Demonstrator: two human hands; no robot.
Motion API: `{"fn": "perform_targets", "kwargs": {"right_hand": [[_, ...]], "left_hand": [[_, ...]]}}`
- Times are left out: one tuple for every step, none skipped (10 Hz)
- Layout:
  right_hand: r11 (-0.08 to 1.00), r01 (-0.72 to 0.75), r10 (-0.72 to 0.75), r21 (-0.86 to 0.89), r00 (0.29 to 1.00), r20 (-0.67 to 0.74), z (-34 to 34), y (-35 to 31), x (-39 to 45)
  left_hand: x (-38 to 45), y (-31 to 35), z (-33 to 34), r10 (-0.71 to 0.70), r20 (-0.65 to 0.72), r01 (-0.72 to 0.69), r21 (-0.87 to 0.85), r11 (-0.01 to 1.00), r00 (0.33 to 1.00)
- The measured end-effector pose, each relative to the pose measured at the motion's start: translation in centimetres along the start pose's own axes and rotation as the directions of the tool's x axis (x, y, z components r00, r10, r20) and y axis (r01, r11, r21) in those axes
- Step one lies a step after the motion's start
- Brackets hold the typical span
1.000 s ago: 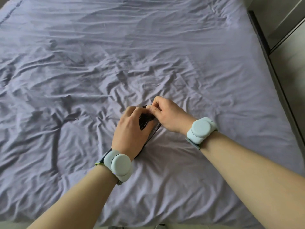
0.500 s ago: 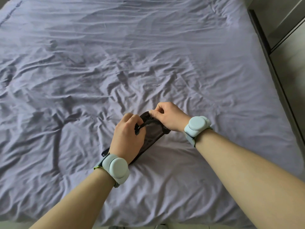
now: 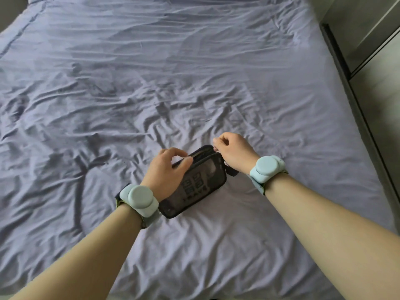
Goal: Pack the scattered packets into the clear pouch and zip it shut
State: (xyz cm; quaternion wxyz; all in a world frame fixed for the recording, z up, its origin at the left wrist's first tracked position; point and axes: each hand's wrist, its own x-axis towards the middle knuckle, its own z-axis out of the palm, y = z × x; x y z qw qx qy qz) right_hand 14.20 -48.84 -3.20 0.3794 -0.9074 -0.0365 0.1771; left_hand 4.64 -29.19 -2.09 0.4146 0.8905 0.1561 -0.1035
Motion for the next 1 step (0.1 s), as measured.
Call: {"fn": "perform_targets", "kwargs": {"right_hand": [[0.992, -0.033, 0.034, 0.124, 0.999, 0.0, -2.4, -1.61, -0.6]], "left_hand": [[0.19, 1.97, -2.5, -0.187, 0.012, 0.18, -0.355, 0.918, 0.982]]}}
